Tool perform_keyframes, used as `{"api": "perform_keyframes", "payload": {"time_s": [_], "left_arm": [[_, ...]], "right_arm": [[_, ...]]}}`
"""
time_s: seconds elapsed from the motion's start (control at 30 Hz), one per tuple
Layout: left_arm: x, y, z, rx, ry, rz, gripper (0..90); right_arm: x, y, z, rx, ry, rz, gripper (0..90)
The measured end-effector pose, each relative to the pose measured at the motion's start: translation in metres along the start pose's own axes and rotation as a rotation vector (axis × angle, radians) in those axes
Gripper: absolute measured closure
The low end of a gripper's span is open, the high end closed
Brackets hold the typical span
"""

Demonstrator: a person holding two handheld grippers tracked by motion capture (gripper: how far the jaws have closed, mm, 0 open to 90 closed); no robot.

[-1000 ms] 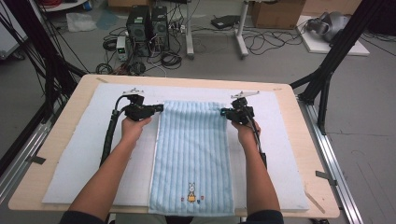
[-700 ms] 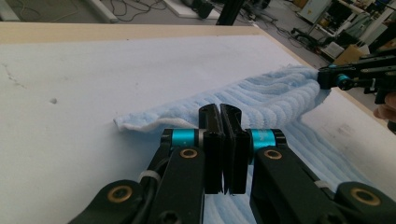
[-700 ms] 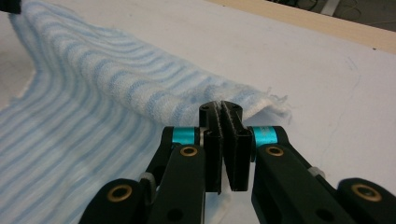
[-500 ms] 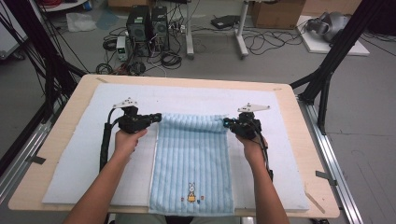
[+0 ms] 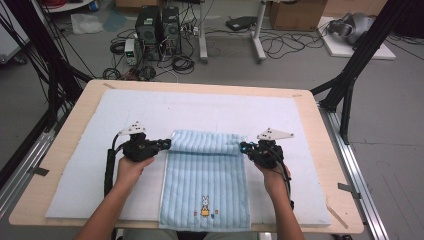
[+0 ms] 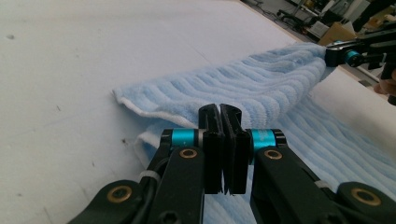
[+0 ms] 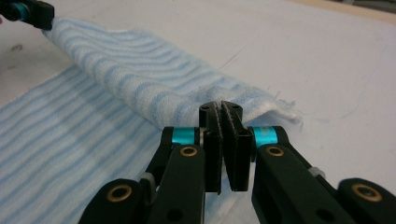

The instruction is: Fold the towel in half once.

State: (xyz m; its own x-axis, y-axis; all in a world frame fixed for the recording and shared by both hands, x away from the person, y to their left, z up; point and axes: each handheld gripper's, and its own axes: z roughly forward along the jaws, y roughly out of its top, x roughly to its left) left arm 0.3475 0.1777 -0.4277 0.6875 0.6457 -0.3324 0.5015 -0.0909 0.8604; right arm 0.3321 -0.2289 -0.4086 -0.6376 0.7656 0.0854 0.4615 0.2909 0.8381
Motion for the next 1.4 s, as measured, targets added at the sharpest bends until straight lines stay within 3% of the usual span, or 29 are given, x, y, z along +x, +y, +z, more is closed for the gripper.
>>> {"api": "perform_keyframes", "payload": {"time_s": [0.27,0.47,0.57,0.63,0.73,0.87,1.0,1.23,1.4], "left_arm": [[-0.007,-0.024,-0.006,0.018,-0.012,-0.006,87.3],[-0.013,-0.033,-0.007,0.061,-0.004,0.021,86.4],[-0.012,-0.034,-0.006,0.055,0.023,0.007,77.6],[-0.009,-0.033,-0.007,0.041,0.047,-0.018,61.3],[-0.004,-0.028,-0.008,0.006,0.071,-0.042,49.4],[0.005,-0.013,-0.006,-0.025,0.074,-0.042,47.0],[0.016,0.0,0.003,-0.046,0.077,-0.08,42.3],[0.029,0.022,0.03,0.037,0.113,-0.066,42.5],[0.034,0.025,0.049,0.085,0.135,-0.058,43.8]], "right_arm": [[0.013,-0.022,-0.007,0.004,0.02,0.011,87.2],[0.016,-0.031,-0.008,0.01,0.023,0.023,86.8],[0.015,-0.031,-0.007,0.008,0.019,0.024,85.1],[0.014,-0.03,-0.007,-0.003,0.015,0.023,81.2],[0.013,-0.026,-0.009,-0.012,0.004,0.03,70.8],[0.009,-0.02,-0.012,-0.026,-0.027,0.044,58.3],[0.005,-0.013,-0.012,-0.029,-0.053,0.051,51.5],[0.004,-0.009,-0.014,-0.032,-0.066,0.052,48.2],[0.0,-0.011,-0.018,-0.038,-0.079,0.069,44.1]]}}
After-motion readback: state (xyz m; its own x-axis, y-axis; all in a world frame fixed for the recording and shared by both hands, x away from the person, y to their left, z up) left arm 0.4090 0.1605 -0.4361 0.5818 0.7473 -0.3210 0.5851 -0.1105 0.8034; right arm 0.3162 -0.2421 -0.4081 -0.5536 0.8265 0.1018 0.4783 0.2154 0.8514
